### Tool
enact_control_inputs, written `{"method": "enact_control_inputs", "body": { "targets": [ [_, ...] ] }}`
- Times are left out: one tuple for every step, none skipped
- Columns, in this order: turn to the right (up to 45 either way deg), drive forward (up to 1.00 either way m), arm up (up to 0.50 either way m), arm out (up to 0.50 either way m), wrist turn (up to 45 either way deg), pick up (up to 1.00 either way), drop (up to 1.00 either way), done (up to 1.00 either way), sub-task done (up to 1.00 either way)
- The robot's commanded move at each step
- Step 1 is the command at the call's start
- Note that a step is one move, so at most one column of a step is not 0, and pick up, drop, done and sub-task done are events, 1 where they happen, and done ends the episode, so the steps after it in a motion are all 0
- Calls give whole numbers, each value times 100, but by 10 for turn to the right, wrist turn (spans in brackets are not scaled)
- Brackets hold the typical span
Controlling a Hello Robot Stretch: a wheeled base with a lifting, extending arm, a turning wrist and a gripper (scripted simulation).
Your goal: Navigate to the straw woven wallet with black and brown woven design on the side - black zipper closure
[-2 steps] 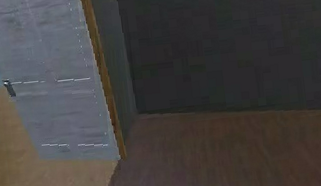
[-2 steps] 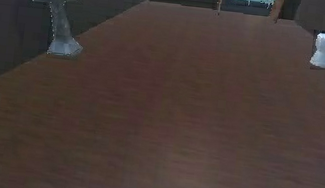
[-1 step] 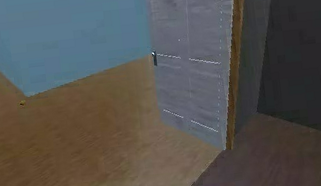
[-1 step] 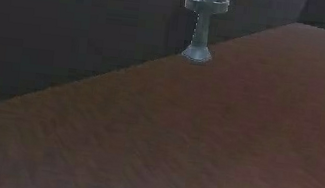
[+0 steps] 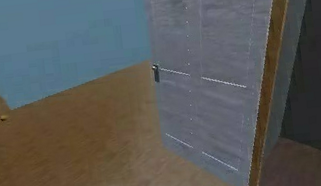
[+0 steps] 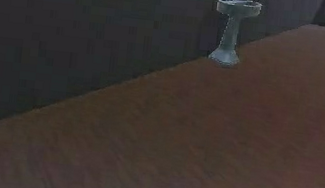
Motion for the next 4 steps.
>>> {"method": "enact_control_inputs", "body": {
  "targets": [
    [-210,0,0,0,0,0,0,0,0],
    [0,100,0,0,0,0,0,0,0],
    [-60,0,0,0,0,0,0,0,0],
    [0,50,0,0,0,0,0,0,0]
  ]
}}
